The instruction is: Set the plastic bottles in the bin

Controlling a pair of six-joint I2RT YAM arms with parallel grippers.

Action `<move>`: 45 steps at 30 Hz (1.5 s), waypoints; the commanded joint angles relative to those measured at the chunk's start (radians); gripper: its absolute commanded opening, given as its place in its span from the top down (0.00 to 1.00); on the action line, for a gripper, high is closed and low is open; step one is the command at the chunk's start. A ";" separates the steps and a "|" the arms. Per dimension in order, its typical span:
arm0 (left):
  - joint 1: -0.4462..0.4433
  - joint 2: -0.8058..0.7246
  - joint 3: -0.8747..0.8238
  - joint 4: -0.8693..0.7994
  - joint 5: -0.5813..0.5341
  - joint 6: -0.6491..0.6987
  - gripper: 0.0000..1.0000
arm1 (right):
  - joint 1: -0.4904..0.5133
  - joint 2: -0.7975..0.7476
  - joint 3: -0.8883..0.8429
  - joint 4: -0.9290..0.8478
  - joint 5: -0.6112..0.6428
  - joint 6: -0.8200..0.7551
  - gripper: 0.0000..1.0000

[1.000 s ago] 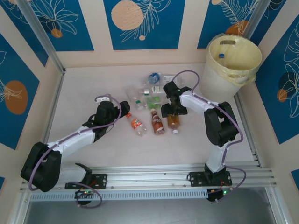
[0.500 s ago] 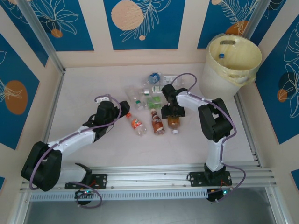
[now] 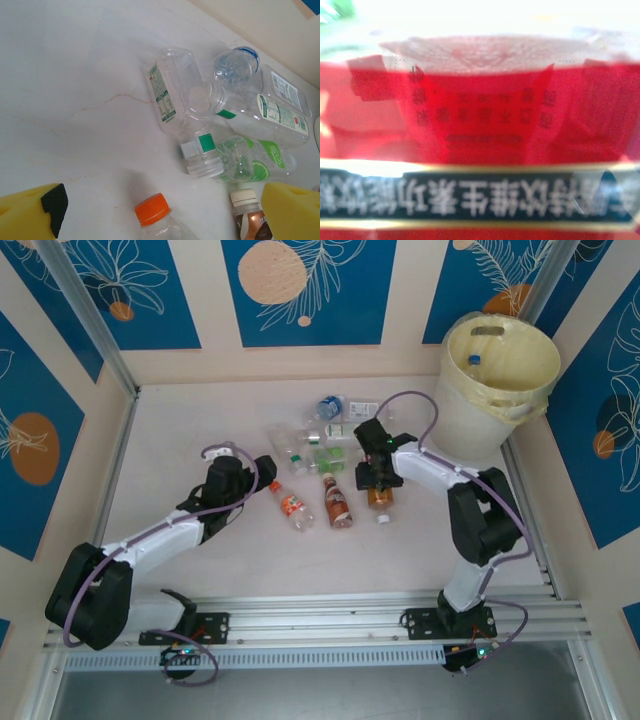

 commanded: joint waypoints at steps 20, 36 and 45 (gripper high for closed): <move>0.022 0.029 -0.012 0.040 0.017 -0.047 0.00 | -0.193 -0.495 -0.234 0.459 -0.134 -0.004 0.57; 0.031 -0.005 -0.043 0.048 0.003 -0.053 0.00 | -0.435 -0.510 0.058 0.644 -0.059 -0.278 0.57; 0.036 -0.016 -0.061 0.067 0.023 -0.063 0.00 | -0.487 -0.318 0.335 0.697 0.122 -0.415 0.57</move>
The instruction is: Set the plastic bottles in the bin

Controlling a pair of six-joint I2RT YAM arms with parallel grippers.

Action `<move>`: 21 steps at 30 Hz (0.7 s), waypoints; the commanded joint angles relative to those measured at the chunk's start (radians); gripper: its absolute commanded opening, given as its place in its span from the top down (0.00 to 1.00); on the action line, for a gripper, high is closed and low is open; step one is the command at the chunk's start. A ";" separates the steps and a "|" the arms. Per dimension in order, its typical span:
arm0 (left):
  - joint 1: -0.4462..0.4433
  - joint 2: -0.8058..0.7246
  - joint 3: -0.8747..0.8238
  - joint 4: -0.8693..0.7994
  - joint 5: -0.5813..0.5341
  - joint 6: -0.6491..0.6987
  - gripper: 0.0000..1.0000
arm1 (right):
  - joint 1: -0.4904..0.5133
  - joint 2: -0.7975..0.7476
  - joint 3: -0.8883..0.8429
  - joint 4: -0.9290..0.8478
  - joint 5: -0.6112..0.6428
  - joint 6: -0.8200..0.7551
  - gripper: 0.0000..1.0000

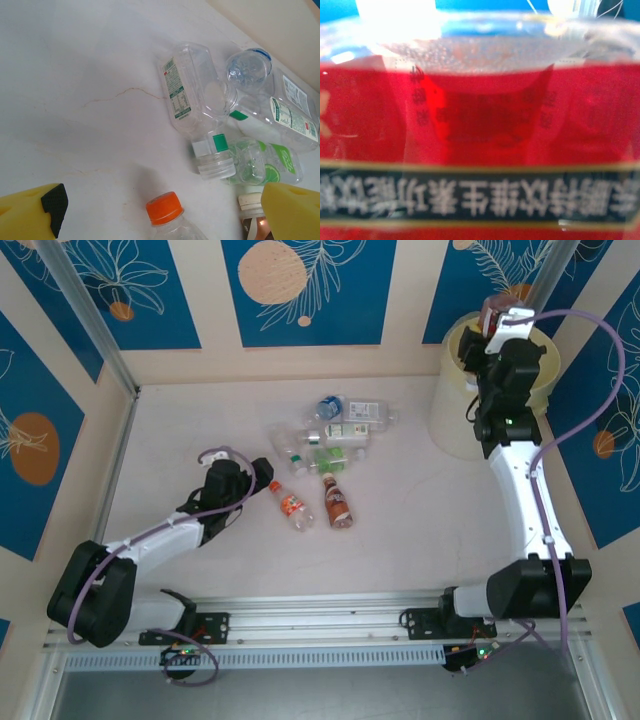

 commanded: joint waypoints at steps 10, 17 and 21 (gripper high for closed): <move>0.024 -0.077 -0.055 0.021 -0.019 -0.020 0.00 | -0.037 0.157 0.099 0.102 0.167 -0.040 0.55; 0.027 -0.064 -0.058 0.028 -0.001 -0.023 0.00 | -0.022 0.230 0.074 0.315 0.237 -0.229 0.53; 0.028 -0.048 -0.058 0.034 0.012 -0.039 0.00 | 0.002 0.223 0.018 0.378 0.218 -0.272 0.52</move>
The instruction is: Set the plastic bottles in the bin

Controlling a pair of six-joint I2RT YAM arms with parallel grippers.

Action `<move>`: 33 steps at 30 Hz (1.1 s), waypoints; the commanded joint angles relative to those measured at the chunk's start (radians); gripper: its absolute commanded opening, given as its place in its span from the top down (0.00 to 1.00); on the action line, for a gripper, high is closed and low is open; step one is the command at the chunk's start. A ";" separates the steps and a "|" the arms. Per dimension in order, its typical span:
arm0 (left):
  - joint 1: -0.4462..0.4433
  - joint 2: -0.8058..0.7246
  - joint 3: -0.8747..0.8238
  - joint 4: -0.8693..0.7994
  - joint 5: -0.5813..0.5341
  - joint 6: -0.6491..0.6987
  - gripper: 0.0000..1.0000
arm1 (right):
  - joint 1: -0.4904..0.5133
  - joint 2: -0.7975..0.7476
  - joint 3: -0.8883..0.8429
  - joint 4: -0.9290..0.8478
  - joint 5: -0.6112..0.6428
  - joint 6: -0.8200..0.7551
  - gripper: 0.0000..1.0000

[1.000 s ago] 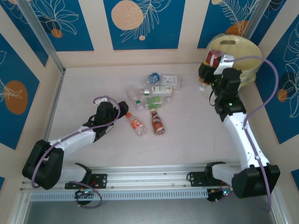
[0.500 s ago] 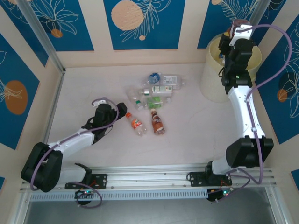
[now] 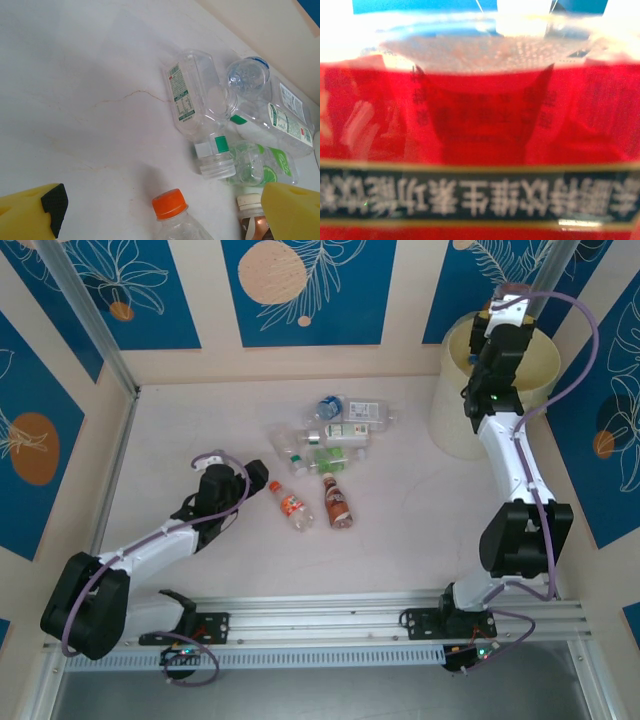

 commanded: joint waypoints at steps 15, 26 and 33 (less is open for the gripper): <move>0.014 0.067 0.023 0.026 0.062 -0.038 0.00 | -0.048 -0.008 -0.196 0.243 0.039 0.171 0.52; 0.014 0.066 0.016 0.025 0.053 -0.042 0.00 | -0.183 -0.015 -0.190 0.012 -0.118 0.515 0.51; 0.014 0.084 0.021 0.029 0.064 -0.047 0.00 | -0.248 -0.022 -0.149 -0.097 -0.182 0.668 0.47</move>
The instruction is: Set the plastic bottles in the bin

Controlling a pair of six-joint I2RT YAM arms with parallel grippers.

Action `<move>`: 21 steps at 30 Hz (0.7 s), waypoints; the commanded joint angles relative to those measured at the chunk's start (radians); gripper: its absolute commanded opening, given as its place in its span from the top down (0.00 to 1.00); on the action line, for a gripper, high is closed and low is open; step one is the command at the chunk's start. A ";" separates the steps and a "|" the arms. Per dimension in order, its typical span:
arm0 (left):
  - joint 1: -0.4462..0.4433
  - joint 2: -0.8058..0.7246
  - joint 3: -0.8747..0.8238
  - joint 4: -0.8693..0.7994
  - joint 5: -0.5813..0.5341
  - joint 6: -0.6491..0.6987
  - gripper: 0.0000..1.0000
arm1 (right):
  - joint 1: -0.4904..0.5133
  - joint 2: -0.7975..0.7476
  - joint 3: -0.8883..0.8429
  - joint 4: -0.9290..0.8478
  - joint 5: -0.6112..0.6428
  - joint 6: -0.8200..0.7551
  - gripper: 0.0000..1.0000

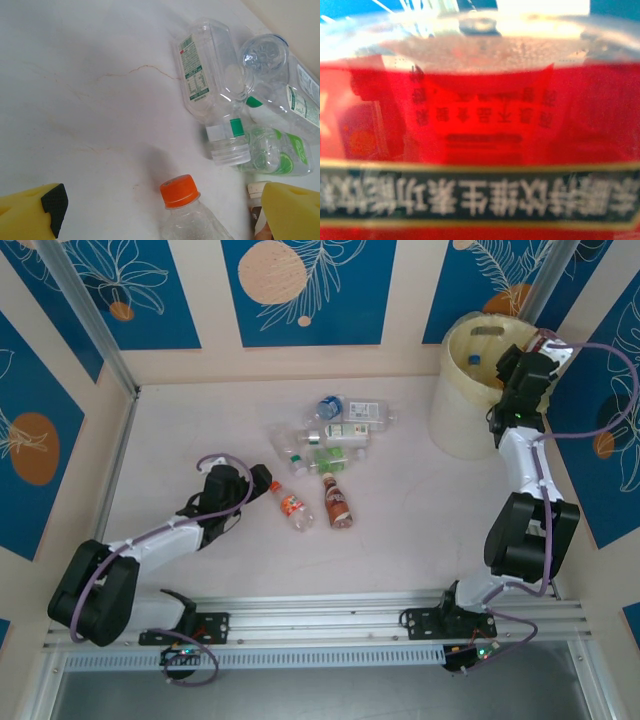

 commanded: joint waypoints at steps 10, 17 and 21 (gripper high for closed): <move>0.012 0.011 0.015 0.028 0.016 -0.014 0.00 | -0.015 0.014 0.089 -0.140 -0.117 0.154 0.30; 0.012 0.014 0.013 0.029 0.010 -0.013 0.00 | 0.011 -0.015 0.077 -0.165 0.006 0.135 0.11; 0.012 0.020 0.016 0.030 0.014 -0.013 0.00 | 0.019 -0.045 0.048 -0.165 0.140 0.159 0.08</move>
